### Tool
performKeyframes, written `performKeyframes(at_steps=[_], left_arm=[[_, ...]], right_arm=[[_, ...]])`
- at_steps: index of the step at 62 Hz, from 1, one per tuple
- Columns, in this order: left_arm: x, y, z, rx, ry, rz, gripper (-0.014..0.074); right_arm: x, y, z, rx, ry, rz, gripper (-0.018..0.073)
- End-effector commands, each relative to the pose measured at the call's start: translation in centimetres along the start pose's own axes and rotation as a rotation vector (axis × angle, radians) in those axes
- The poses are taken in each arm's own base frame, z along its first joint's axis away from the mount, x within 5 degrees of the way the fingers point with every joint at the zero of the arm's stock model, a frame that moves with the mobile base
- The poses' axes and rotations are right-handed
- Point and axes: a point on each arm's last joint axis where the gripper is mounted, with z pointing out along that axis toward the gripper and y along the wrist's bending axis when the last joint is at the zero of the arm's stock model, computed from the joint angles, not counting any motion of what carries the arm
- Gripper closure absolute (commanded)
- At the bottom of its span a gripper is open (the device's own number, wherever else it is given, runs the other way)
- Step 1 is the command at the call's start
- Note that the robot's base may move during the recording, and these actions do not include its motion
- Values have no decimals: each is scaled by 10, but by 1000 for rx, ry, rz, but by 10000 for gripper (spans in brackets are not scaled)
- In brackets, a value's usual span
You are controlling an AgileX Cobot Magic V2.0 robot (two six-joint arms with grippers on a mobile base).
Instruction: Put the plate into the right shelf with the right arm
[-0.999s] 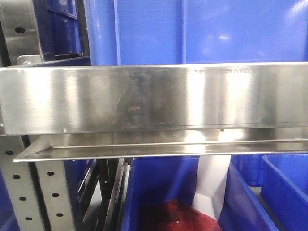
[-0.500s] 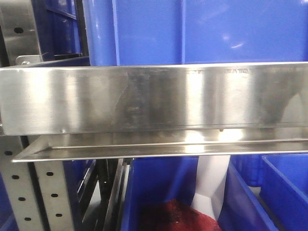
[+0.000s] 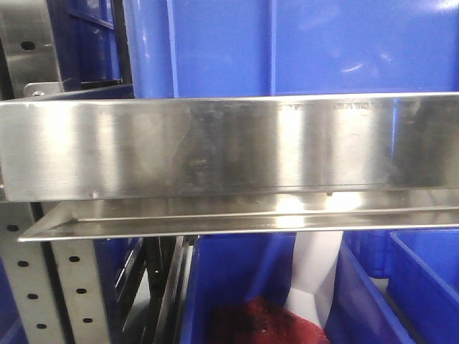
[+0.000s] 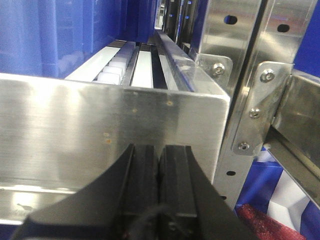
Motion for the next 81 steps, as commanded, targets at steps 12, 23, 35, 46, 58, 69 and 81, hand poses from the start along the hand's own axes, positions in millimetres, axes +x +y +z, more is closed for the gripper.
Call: performKeyframes(at_steps=[12, 23, 35, 46, 58, 69, 81], left_arm=[[-5, -1, 0, 15, -80, -8, 643], [-5, -1, 0, 15, -80, -8, 643], [-5, -1, 0, 15, -80, -8, 643], [-5, -1, 0, 15, -80, -8, 643], [-5, -1, 0, 15, -80, -8, 643], [-5, -1, 0, 15, -80, -8, 643], [-5, -1, 0, 15, -80, -8, 643]], right_arm=[[-5, -1, -1, 7, -98, -4, 503], [-5, -1, -1, 7, -99, -5, 503], [-4, -1, -1, 7, -88, -5, 503], [-3, -1, -1, 6, -75, -5, 503], [-3, -1, -1, 6, -77, -5, 503], [-5, -1, -1, 7, -97, -5, 503], [-7, -1, -1, 7, -116, -5, 503]])
